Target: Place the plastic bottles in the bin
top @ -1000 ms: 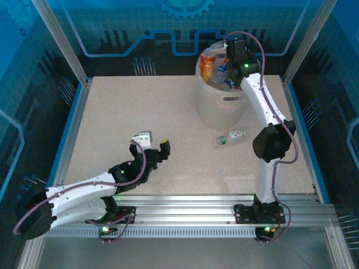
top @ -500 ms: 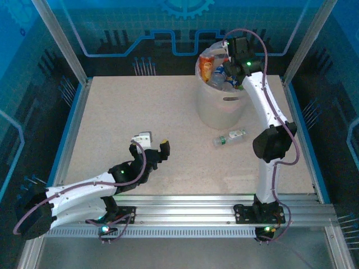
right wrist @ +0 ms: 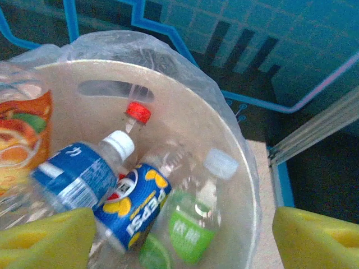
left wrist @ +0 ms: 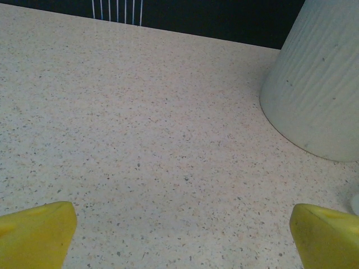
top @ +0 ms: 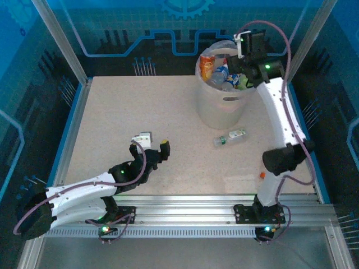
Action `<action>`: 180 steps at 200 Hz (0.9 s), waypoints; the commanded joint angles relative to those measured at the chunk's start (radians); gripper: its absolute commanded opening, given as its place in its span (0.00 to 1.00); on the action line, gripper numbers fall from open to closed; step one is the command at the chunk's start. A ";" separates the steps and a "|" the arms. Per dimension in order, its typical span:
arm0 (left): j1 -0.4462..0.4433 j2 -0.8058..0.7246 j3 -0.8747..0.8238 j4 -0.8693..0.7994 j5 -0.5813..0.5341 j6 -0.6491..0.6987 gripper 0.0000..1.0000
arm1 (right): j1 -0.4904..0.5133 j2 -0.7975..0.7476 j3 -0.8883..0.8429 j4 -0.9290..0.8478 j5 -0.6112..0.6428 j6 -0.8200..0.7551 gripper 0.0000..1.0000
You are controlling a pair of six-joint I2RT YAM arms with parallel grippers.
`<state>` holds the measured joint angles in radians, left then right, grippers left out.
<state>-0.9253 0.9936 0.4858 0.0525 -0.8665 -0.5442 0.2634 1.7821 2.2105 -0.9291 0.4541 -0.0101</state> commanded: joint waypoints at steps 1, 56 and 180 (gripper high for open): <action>0.006 -0.021 0.018 -0.014 0.009 0.012 0.99 | 0.005 -0.148 -0.133 -0.042 -0.039 0.176 0.88; 0.006 -0.024 0.015 0.011 0.007 0.040 0.99 | -0.004 -0.507 -0.621 0.036 -0.098 0.412 1.00; 0.007 -0.006 0.013 0.035 0.002 0.065 0.99 | -0.179 -0.711 -1.407 0.347 -0.498 0.800 1.00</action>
<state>-0.9253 0.9863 0.4858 0.0574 -0.8631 -0.4950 0.1032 1.0428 0.9035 -0.7677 0.1364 0.6651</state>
